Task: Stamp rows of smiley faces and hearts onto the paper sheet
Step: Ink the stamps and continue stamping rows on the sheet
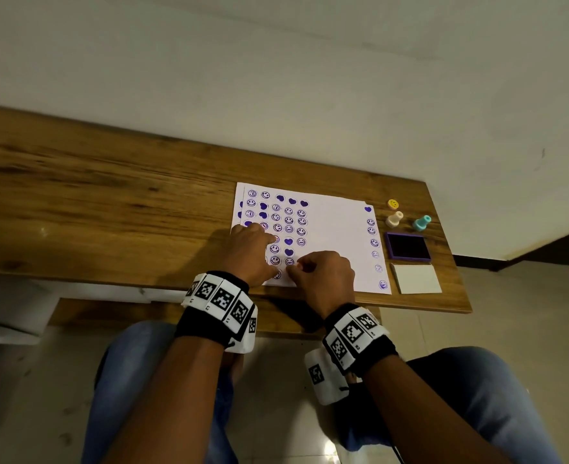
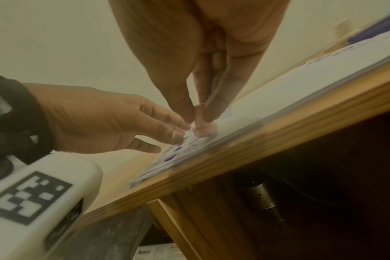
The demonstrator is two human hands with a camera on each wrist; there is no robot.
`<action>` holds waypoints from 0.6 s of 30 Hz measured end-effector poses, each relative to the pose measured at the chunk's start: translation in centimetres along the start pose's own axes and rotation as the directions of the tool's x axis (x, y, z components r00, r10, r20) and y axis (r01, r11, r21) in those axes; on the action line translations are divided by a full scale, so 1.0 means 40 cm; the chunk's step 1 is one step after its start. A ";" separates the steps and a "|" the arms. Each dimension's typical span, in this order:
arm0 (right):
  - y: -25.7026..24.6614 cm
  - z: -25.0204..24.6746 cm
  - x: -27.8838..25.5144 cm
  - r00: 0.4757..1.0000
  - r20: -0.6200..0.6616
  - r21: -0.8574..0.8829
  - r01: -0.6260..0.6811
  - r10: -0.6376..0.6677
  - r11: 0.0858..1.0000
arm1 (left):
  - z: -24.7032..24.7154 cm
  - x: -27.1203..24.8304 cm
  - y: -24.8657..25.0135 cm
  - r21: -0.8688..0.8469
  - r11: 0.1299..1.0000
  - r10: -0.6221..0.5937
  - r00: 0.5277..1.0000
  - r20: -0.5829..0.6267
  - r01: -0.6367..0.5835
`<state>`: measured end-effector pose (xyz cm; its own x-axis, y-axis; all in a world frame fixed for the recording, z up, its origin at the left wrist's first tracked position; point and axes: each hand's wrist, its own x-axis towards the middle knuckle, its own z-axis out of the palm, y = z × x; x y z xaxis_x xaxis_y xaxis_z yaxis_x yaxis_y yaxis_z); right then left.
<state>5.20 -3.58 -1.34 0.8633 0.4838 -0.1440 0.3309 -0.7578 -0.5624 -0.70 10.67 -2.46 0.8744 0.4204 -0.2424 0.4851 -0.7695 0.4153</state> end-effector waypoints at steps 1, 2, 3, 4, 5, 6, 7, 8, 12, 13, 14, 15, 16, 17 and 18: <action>0.000 0.002 0.001 1.000 -0.001 0.000 -0.002 0.002 1.000 | 0.000 0.001 -0.001 0.005 1.000 -0.004 1.000 0.007 0.003; 0.000 0.003 0.001 1.000 -0.002 -0.001 -0.005 0.005 1.000 | 0.001 0.002 -0.001 0.005 1.000 -0.007 1.000 0.015 0.007; 0.000 0.005 0.001 1.000 -0.004 -0.004 -0.007 0.007 1.000 | 0.001 0.003 -0.002 0.002 1.000 -0.010 1.000 0.021 0.010; 0.001 0.006 0.002 1.000 -0.008 -0.008 -0.009 0.009 1.000 | 0.003 0.003 -0.002 0.001 1.000 -0.010 1.000 0.026 0.010; 0.003 0.008 0.004 1.000 -0.013 -0.013 -0.014 0.014 1.000 | 0.004 0.003 -0.002 0.002 1.000 -0.011 0.999 0.031 0.011; 0.004 0.009 0.006 1.000 -0.016 -0.016 -0.019 0.018 1.000 | 0.004 0.002 -0.002 0.003 1.000 -0.012 0.999 0.035 0.012; 0.005 0.010 0.008 1.000 -0.016 -0.018 -0.024 0.024 1.000 | 0.005 0.003 -0.002 0.003 1.000 -0.012 0.999 0.037 0.012; 0.005 0.011 0.008 0.999 -0.014 -0.022 -0.029 0.029 0.999 | 0.005 0.002 -0.002 0.005 1.000 -0.011 0.999 0.038 0.011; 0.000 0.014 0.009 1.000 -0.006 -0.049 -0.024 0.023 0.998 | 0.003 0.002 -0.002 0.025 1.000 -0.006 0.999 0.034 0.005; -0.002 0.015 0.011 1.000 0.001 -0.055 -0.020 0.021 0.998 | 0.002 0.001 -0.001 0.031 0.999 -0.007 1.000 0.031 0.006; -0.004 0.016 0.014 1.000 0.011 -0.061 -0.020 0.021 0.998 | 0.000 0.000 0.000 0.037 0.999 -0.005 1.000 0.031 0.004; -0.006 0.015 0.018 1.000 0.020 -0.069 -0.018 0.020 0.997 | 0.000 0.000 0.000 0.040 0.999 -0.003 1.000 0.029 0.002; -0.008 0.014 0.024 0.999 0.030 -0.078 -0.017 0.020 0.997 | -0.002 -0.001 0.002 0.047 0.999 0.000 1.000 0.027 -0.002; -0.009 0.013 0.031 0.999 0.042 -0.090 -0.016 0.020 0.996 | -0.002 0.000 0.003 0.055 0.998 0.005 1.000 0.026 -0.006; -0.010 0.010 0.038 0.998 0.057 -0.101 -0.017 0.023 0.995 | -0.003 0.000 0.004 0.062 0.998 0.008 1.000 0.027 -0.010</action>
<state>6.21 -2.36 -1.66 0.8473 0.4907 -0.2034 0.3530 -0.8062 -0.4747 -0.64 10.62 -2.28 0.8778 0.4010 -0.2622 0.4747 -0.8018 0.3630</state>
